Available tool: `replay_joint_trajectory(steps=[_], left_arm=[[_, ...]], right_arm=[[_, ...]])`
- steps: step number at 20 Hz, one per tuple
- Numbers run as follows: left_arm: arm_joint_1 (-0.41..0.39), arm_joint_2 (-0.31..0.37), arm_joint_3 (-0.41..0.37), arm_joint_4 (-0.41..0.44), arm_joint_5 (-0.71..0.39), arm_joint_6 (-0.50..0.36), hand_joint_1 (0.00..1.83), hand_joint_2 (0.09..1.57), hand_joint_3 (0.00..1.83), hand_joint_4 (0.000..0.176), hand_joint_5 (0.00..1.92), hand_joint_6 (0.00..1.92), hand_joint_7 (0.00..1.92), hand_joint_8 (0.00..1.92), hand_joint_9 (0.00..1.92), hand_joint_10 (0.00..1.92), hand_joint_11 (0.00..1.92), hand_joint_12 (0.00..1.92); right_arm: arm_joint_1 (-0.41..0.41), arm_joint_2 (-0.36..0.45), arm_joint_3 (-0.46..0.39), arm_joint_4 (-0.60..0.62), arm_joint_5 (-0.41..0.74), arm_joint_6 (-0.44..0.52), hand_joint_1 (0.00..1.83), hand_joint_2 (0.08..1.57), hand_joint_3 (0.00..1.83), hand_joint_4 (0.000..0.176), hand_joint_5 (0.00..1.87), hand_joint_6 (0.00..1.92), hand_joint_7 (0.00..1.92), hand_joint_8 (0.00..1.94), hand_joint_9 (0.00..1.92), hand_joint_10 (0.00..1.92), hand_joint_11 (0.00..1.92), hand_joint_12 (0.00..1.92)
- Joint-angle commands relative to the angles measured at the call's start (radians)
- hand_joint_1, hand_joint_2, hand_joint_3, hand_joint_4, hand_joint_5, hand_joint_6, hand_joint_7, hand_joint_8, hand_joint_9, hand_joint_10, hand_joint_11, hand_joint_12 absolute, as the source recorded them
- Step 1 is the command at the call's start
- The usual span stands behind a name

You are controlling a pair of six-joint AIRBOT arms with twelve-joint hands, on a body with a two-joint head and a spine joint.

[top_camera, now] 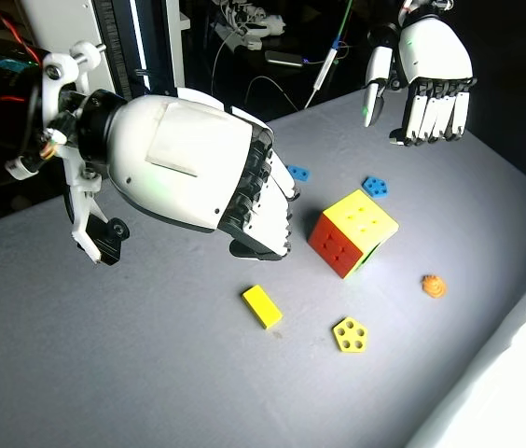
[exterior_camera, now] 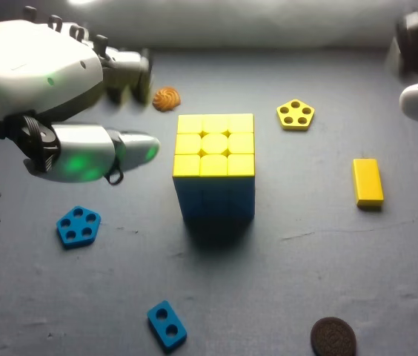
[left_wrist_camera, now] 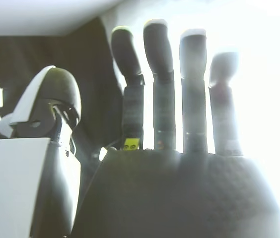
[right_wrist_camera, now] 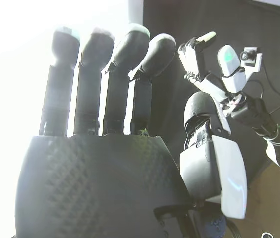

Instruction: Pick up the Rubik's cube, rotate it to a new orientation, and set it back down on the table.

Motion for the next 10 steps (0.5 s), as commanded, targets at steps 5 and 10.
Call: replay_joint_trajectory(steps=[5,10], left_arm=[[-0.029,0.0,0.001,-0.063,-0.096,0.061,0.14,1.32,0.0,0.0,0.03,0.0,0.06,0.0,0.06,0.0,0.0,0.26],[-0.042,-0.033,0.0,-0.293,-0.076,0.263,0.17,1.32,0.0,0.0,0.03,0.0,0.08,0.0,0.09,0.01,0.0,0.31]], right_arm=[[0.009,0.005,-0.003,0.013,0.12,0.002,0.05,1.28,0.01,0.0,0.02,0.01,0.08,0.0,0.07,0.03,0.0,0.0],[0.007,0.006,-0.003,0.013,0.114,0.0,0.03,1.29,0.01,0.0,0.04,0.01,0.1,0.01,0.06,0.02,0.0,0.0]])
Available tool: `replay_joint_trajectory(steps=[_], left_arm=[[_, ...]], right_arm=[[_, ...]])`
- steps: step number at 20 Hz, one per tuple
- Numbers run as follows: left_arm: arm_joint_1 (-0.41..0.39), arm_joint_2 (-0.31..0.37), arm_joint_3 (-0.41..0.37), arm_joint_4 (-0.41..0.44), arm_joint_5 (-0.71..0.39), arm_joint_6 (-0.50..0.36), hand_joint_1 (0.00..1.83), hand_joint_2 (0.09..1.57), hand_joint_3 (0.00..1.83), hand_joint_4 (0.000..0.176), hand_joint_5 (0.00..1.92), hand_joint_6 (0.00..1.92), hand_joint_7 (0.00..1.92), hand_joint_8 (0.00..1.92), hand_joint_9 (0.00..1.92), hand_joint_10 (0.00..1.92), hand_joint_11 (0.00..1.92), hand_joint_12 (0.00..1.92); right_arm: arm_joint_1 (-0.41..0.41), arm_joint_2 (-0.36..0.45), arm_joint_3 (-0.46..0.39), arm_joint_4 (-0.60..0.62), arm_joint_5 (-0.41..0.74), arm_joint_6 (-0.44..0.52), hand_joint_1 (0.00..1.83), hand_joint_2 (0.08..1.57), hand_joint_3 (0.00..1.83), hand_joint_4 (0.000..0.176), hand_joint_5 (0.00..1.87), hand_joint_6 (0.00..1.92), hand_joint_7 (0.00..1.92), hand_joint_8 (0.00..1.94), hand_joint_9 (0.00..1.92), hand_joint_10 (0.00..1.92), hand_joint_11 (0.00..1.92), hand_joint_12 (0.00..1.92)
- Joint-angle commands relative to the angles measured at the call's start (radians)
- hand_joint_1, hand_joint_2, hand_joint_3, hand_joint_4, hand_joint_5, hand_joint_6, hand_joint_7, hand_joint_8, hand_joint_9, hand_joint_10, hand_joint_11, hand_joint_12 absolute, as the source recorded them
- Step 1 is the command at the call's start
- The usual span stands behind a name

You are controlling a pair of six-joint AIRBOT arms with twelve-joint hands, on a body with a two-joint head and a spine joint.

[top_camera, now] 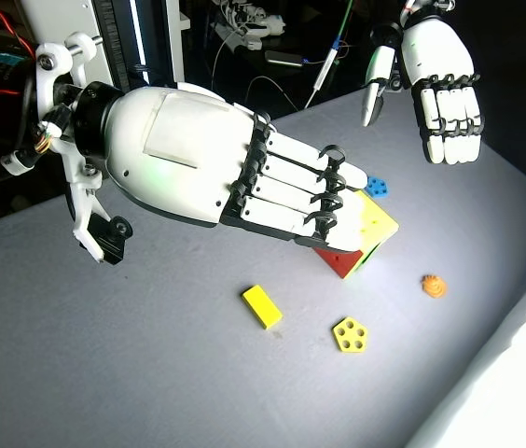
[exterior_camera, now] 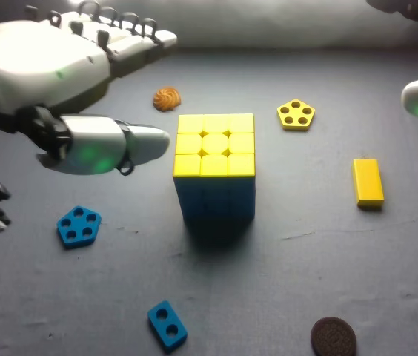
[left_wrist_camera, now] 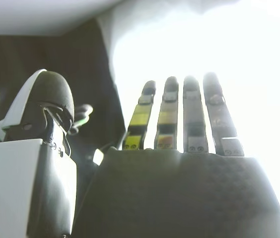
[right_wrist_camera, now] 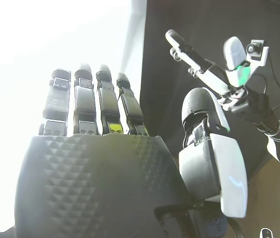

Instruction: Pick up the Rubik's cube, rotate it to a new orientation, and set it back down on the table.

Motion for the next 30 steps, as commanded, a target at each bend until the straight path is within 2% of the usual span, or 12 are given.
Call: replay_joint_trajectory(steps=[1,4,8,10,12,13,15,17,22,25,28,30], left_arm=[[-0.02,-0.012,0.003,-0.027,-0.079,0.041,0.13,1.32,0.0,0.0,0.02,0.0,0.08,0.0,0.09,0.0,0.0,0.34],[-0.023,-0.069,0.009,-0.173,-0.119,0.177,0.14,1.31,0.0,0.0,0.02,0.01,0.07,0.01,0.07,0.01,0.0,0.26],[-0.019,-0.125,0.011,-0.294,-0.2,0.293,0.21,1.28,0.0,0.0,0.01,0.0,0.08,0.0,0.08,0.0,0.0,0.3],[-0.003,-0.148,0.017,-0.313,-0.225,0.302,0.37,1.23,0.0,0.0,0.0,0.0,0.06,0.0,0.05,0.0,0.0,0.27],[0.018,-0.169,0.019,-0.32,-0.253,0.302,0.49,1.16,0.0,0.0,0.0,0.0,0.07,0.0,0.08,0.01,0.0,0.36],[0.027,-0.18,0.02,-0.323,-0.266,0.302,0.53,1.14,0.0,0.0,0.0,0.0,0.05,0.0,0.06,0.0,0.0,0.34],[0.047,-0.203,0.025,-0.333,-0.287,0.305,0.69,1.07,0.0,0.0,0.0,0.0,0.0,0.0,0.01,0.0,0.0,0.19],[0.051,-0.228,0.035,-0.379,-0.292,0.348,0.78,1.05,0.0,0.0,0.0,0.0,0.0,0.0,0.0,0.0,0.0,0.12],[0.049,-0.299,0.059,-0.493,-0.357,0.432,0.84,1.03,0.0,0.0,0.0,0.0,0.0,0.0,0.0,0.0,0.0,0.03],[0.047,-0.347,0.085,-0.521,-0.379,0.442,0.81,1.04,0.0,0.0,0.0,0.0,0.0,0.0,0.0,0.0,0.0,0.04],[0.047,-0.379,0.108,-0.553,-0.392,0.459,0.82,1.05,0.0,0.0,0.0,0.0,0.0,0.0,0.0,0.0,0.0,0.18],[0.049,-0.393,0.121,-0.571,-0.397,0.473,0.84,1.06,0.0,0.0,0.0,0.0,0.0,0.0,0.0,0.0,0.0,0.18]], right_arm=[[0.008,0.006,-0.003,0.013,0.115,0.0,0.02,1.3,0.01,0.0,0.04,0.01,0.11,0.01,0.07,0.02,0.0,0.0],[0.008,0.005,-0.003,0.013,0.1,0.0,0.0,1.29,0.01,0.0,0.05,0.01,0.12,0.01,0.07,0.02,0.0,0.0],[0.008,-0.001,-0.006,0.013,0.095,0.0,0.03,1.29,0.0,0.0,0.04,0.01,0.09,0.0,0.03,0.0,0.0,0.0],[0.007,-0.007,-0.005,0.013,0.092,0.0,0.11,1.26,0.0,0.0,0.03,0.0,0.09,0.0,0.04,0.01,0.0,0.0],[0.008,-0.014,-0.006,0.016,0.089,0.0,0.11,1.25,0.0,0.0,0.02,0.0,0.09,0.01,0.04,0.01,0.0,0.0],[0.011,-0.015,-0.007,0.016,0.089,0.0,0.13,1.25,0.0,0.0,0.02,0.0,0.08,0.0,0.04,0.01,0.0,0.0],[0.018,-0.015,-0.012,0.015,0.088,-0.002,0.16,1.24,0.0,0.0,0.0,0.0,0.07,0.0,0.04,0.0,0.0,0.0],[0.02,-0.015,-0.015,0.015,0.088,-0.01,0.18,1.24,0.0,0.0,0.0,0.0,0.06,0.0,0.04,0.0,0.0,0.0],[0.022,-0.015,-0.02,0.015,0.073,-0.026,0.19,1.24,0.0,0.0,0.03,0.01,0.09,0.01,0.05,0.01,0.0,0.0],[0.022,-0.015,-0.02,0.015,0.071,-0.031,0.17,1.24,0.0,0.0,0.04,0.01,0.08,0.0,0.06,0.01,0.0,0.0],[0.022,-0.014,-0.02,0.015,0.069,-0.04,0.15,1.24,0.0,0.0,0.02,0.0,0.1,0.01,0.07,0.01,0.0,0.0],[0.022,-0.014,-0.02,0.015,0.054,-0.047,0.1,1.25,0.0,0.0,0.01,0.0,0.1,0.01,0.07,0.01,0.0,0.0]])
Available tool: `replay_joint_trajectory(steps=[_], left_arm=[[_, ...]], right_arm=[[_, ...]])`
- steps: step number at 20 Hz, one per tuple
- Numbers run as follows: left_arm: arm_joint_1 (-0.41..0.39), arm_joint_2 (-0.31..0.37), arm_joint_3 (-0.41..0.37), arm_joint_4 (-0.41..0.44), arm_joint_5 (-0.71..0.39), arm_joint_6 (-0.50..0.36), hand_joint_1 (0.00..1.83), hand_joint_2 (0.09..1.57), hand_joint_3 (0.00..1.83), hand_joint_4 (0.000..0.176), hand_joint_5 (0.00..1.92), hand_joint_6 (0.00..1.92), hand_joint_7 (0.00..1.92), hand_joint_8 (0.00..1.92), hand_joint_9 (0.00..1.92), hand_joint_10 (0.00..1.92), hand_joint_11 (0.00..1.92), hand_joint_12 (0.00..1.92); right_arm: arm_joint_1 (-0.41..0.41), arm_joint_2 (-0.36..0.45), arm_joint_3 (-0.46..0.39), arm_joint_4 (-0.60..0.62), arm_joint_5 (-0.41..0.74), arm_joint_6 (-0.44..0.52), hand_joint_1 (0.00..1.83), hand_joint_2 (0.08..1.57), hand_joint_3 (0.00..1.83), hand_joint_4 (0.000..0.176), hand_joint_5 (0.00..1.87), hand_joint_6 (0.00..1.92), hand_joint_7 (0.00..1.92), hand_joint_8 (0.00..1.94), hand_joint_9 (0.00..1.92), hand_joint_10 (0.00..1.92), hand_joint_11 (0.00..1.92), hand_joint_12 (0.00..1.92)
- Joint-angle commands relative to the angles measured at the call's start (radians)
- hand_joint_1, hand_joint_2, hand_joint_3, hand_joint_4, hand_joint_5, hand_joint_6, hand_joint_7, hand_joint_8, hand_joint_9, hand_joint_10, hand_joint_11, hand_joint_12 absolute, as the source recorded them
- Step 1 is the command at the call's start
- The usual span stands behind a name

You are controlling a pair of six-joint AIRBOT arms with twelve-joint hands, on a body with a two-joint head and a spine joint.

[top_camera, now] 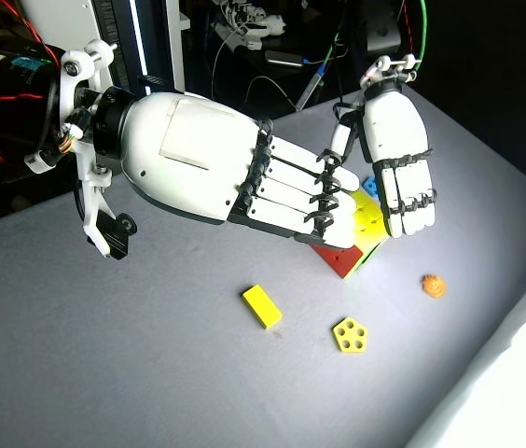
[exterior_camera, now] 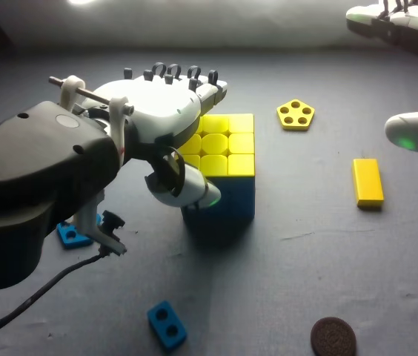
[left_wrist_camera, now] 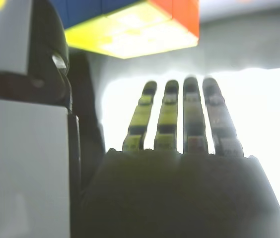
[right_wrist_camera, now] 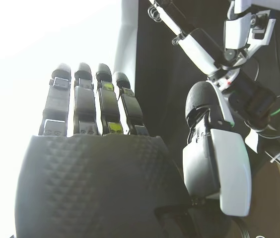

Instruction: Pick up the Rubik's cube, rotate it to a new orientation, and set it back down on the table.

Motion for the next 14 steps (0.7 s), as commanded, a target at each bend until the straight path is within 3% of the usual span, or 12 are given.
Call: replay_joint_trajectory(steps=[1,3,11,14], left_arm=[[-0.008,-0.003,0.006,0.038,-0.04,0.009,0.8,1.08,0.01,0.0,0.0,0.0,0.0,0.0,0.0,0.0,0.0,0.12],[-0.005,-0.014,0.018,0.032,-0.051,0.017,0.79,1.08,0.0,0.0,0.0,0.0,0.0,0.0,0.0,0.0,0.0,0.04],[0.016,-0.059,0.067,0.03,-0.051,0.017,0.8,1.03,0.0,0.0,0.0,0.0,0.0,0.0,0.0,0.0,0.0,0.0],[0.025,-0.075,0.082,0.028,-0.051,0.017,0.76,1.04,0.0,0.0,0.0,0.0,0.0,0.0,0.0,0.0,0.0,0.0]], right_arm=[[0.018,0.006,-0.001,0.011,0.107,-0.006,0.1,1.25,0.0,0.0,0.0,0.0,0.1,0.0,0.07,0.01,0.0,0.0],[0.018,0.006,-0.001,0.011,0.104,-0.014,0.15,1.24,0.0,0.0,0.0,0.0,0.1,0.0,0.07,0.01,0.0,0.0],[0.016,0.007,-0.001,0.011,0.102,-0.024,0.1,1.25,0.0,0.0,0.0,0.0,0.06,0.0,0.04,0.0,0.0,0.0],[0.016,0.007,-0.001,0.011,0.102,-0.027,0.15,1.24,0.0,0.0,0.02,0.01,0.08,0.01,0.05,0.01,0.0,0.0]])
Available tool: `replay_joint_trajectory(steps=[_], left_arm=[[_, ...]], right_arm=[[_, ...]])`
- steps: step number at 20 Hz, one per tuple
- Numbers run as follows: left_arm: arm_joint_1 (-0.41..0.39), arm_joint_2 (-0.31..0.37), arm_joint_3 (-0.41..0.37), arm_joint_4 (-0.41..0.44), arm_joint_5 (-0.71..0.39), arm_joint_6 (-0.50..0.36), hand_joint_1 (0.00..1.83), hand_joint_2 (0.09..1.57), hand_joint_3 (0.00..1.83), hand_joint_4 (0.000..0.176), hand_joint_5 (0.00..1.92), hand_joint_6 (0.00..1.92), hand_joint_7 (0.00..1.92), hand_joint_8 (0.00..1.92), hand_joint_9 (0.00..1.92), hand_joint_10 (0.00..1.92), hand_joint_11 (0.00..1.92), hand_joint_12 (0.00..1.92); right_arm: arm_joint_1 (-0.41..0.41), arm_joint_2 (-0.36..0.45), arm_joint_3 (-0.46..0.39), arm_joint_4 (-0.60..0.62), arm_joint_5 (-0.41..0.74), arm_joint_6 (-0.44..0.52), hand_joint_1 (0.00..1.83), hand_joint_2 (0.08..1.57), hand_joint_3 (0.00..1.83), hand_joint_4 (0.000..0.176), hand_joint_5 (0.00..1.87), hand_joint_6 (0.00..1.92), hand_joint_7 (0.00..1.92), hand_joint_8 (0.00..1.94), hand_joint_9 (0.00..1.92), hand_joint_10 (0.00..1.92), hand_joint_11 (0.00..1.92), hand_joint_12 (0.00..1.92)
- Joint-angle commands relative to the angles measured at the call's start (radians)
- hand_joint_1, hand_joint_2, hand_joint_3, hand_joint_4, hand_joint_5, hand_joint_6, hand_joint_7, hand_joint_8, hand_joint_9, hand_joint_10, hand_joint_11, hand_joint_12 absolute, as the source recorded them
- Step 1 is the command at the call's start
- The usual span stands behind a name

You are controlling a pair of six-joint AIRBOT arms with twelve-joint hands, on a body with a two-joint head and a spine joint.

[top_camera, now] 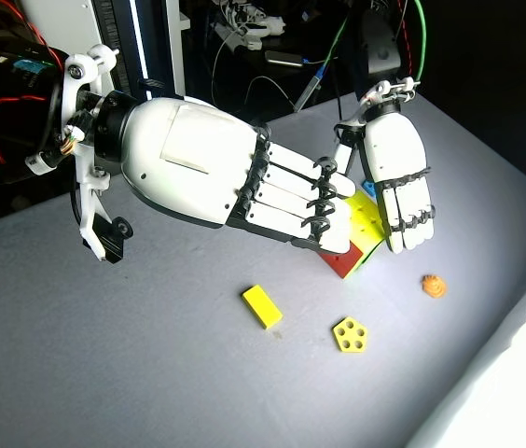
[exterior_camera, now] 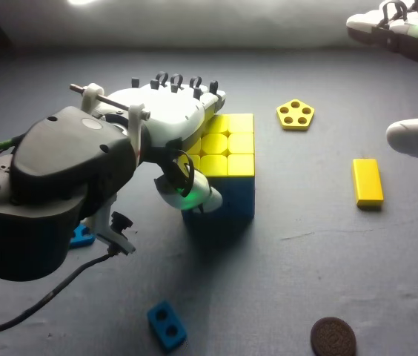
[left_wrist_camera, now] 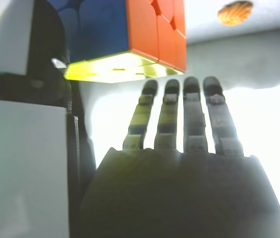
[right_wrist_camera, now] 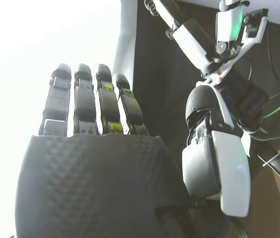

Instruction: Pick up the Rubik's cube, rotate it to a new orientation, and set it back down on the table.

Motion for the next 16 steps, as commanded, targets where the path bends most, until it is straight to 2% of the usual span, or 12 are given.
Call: replay_joint_trajectory(steps=[1,6,15,16], left_arm=[[-0.001,0.0,0.006,0.053,-0.032,0.0,0.8,1.02,0.0,0.0,0.0,0.0,0.0,0.0,0.0,0.0,0.0,0.0],[0.005,-0.021,0.038,0.063,-0.031,0.0,0.87,1.0,0.0,0.0,0.0,0.0,0.0,0.0,0.0,0.0,0.0,0.0],[0.005,-0.051,0.078,0.066,-0.006,-0.002,0.86,1.01,0.0,0.0,0.0,0.0,0.0,0.0,0.0,0.0,0.0,0.0],[0.007,-0.054,0.081,0.069,-0.006,-0.008,0.94,0.98,0.0,0.0,0.0,0.0,0.0,0.0,0.0,0.0,0.0,0.0]], right_arm=[[0.016,0.006,-0.001,0.011,0.117,-0.002,0.13,1.25,0.0,0.0,0.01,0.01,0.08,0.01,0.05,0.01,0.0,0.0],[0.015,0.005,-0.001,0.011,0.117,-0.002,0.1,1.26,0.0,0.0,0.0,0.0,0.06,0.0,0.04,0.0,0.0,0.0],[0.016,0.005,-0.002,0.011,0.111,-0.002,0.11,1.26,0.0,0.0,0.0,0.0,0.08,0.0,0.05,0.0,0.0,0.0],[0.016,0.005,-0.002,0.011,0.111,-0.002,0.12,1.26,0.0,0.0,0.0,0.0,0.09,0.01,0.05,0.0,0.0,0.0]])
